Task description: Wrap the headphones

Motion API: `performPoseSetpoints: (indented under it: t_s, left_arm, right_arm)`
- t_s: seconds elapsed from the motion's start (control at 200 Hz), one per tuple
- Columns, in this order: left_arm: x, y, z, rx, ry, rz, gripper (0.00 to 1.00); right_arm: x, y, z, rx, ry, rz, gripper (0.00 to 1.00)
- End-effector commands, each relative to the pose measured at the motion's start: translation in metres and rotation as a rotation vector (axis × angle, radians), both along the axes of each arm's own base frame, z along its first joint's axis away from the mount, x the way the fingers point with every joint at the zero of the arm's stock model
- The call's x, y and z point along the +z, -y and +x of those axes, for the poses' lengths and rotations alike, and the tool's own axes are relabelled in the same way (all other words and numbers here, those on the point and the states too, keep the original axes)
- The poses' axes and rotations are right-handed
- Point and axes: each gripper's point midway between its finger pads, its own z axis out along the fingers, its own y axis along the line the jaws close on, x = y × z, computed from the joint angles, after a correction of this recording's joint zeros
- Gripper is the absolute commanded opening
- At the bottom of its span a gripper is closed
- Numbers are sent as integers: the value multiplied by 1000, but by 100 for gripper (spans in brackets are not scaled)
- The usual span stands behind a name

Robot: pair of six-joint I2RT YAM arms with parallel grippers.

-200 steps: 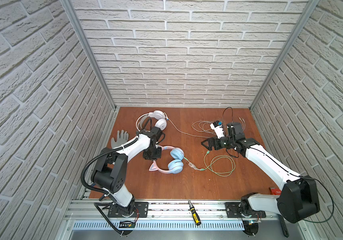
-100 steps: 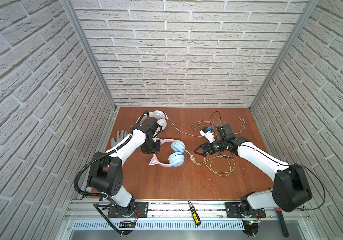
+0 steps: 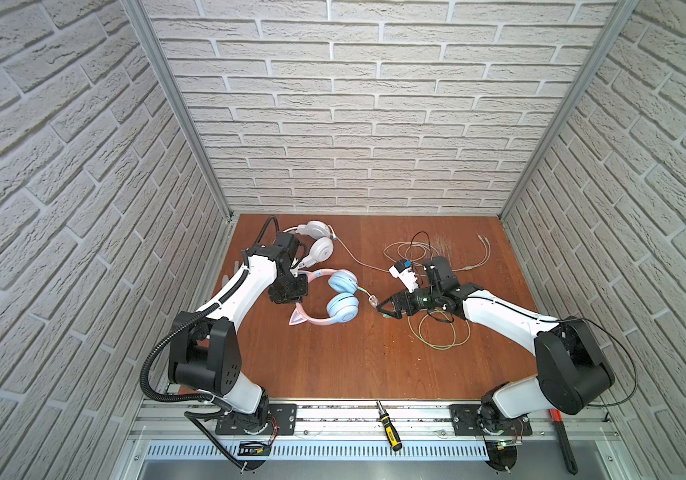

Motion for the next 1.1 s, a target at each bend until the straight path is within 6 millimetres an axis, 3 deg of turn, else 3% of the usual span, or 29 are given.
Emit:
performPoseSetpoints:
  t_s: [0.0, 0.26, 0.49, 0.85, 1.095]
  left_arm:
    - [20, 8, 7, -23, 38, -54, 0]
    - [29, 5, 14, -14, 45, -49, 0]
    - [34, 4, 22, 3, 49, -57, 0]
    - [41, 1, 29, 47, 81, -89, 0]
    - [49, -9, 36, 111, 117, -127, 0]
  right_arm:
    - [-5, -8, 10, -9, 83, -35, 95]
    - [-35, -8, 15, -32, 66, -87, 93]
    - [-54, -8, 19, -63, 21, -94, 81]
    - [-78, -5, 6, -22, -78, -150, 63]
    - [-89, 3, -5, -52, -132, -173, 60]
